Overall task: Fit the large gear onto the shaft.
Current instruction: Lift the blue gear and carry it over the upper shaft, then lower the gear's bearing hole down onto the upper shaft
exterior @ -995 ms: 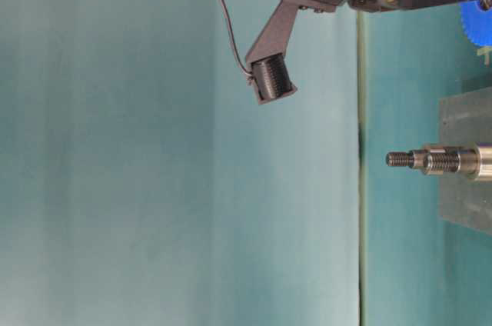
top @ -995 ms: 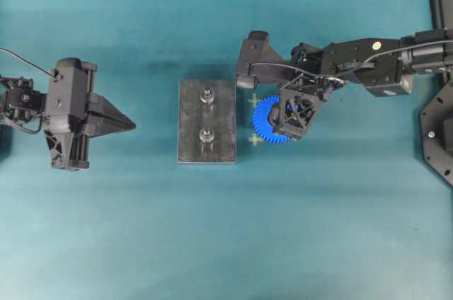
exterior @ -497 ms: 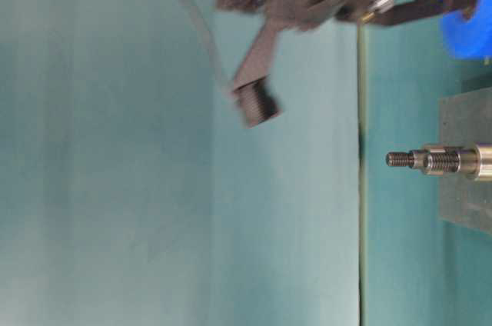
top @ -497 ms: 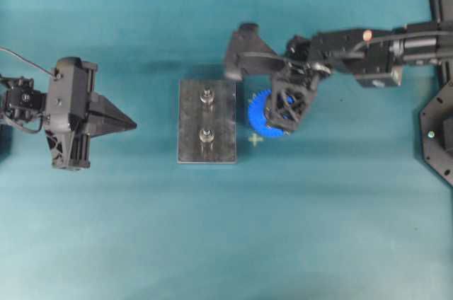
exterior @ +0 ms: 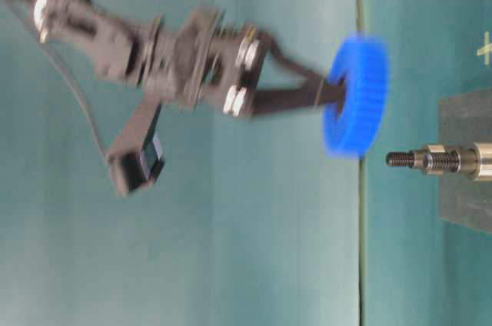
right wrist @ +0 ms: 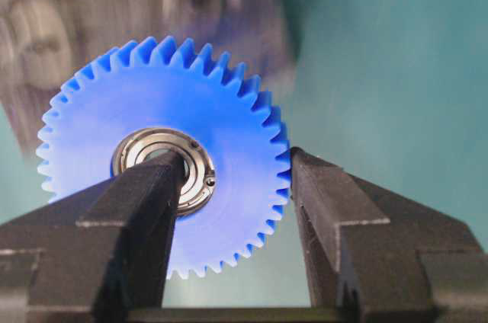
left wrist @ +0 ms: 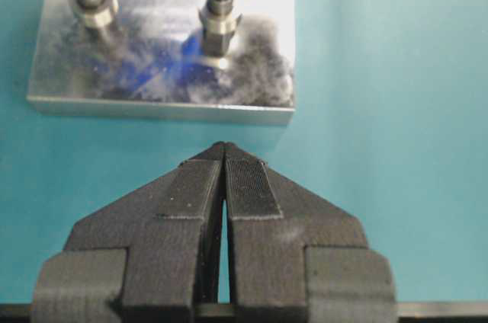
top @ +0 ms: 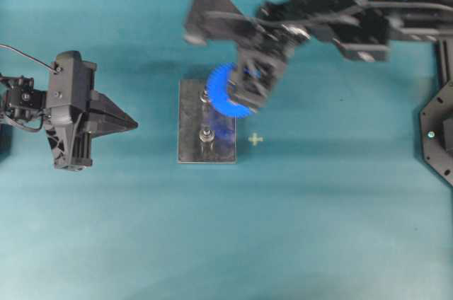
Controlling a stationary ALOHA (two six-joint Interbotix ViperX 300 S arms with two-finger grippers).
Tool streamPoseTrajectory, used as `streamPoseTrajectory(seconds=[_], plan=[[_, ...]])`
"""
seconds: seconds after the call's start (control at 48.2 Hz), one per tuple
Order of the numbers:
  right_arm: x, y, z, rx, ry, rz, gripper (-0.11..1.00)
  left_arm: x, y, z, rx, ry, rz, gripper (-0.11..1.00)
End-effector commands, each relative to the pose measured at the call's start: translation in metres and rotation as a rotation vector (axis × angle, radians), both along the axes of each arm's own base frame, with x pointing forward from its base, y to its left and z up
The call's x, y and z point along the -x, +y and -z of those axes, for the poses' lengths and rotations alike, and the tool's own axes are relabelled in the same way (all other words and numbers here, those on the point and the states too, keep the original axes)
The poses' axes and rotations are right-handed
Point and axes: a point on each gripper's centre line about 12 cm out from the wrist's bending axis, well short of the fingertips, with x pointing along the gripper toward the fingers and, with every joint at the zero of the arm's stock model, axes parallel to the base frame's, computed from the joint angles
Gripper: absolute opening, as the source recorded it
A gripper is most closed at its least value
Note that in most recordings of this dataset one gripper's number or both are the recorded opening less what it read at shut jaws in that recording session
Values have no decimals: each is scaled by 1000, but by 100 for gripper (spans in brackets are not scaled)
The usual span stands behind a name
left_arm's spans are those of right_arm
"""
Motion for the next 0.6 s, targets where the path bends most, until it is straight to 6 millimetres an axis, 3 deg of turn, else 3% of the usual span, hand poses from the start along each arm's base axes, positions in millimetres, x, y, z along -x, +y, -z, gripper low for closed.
streamPoseTrajectory(seconds=[0.0, 0.187, 0.58], plan=[[-16, -6, -20, 12, -63, 4, 48, -5, -1, -11, 0, -41, 3, 0], [-34, -8, -11, 4, -31, -4, 48, -4, -1, -10, -2, -40, 5, 0], [-40, -8, -3, -10, 21, -9, 48, -3, -2, -5, -2, -23, 10, 0]])
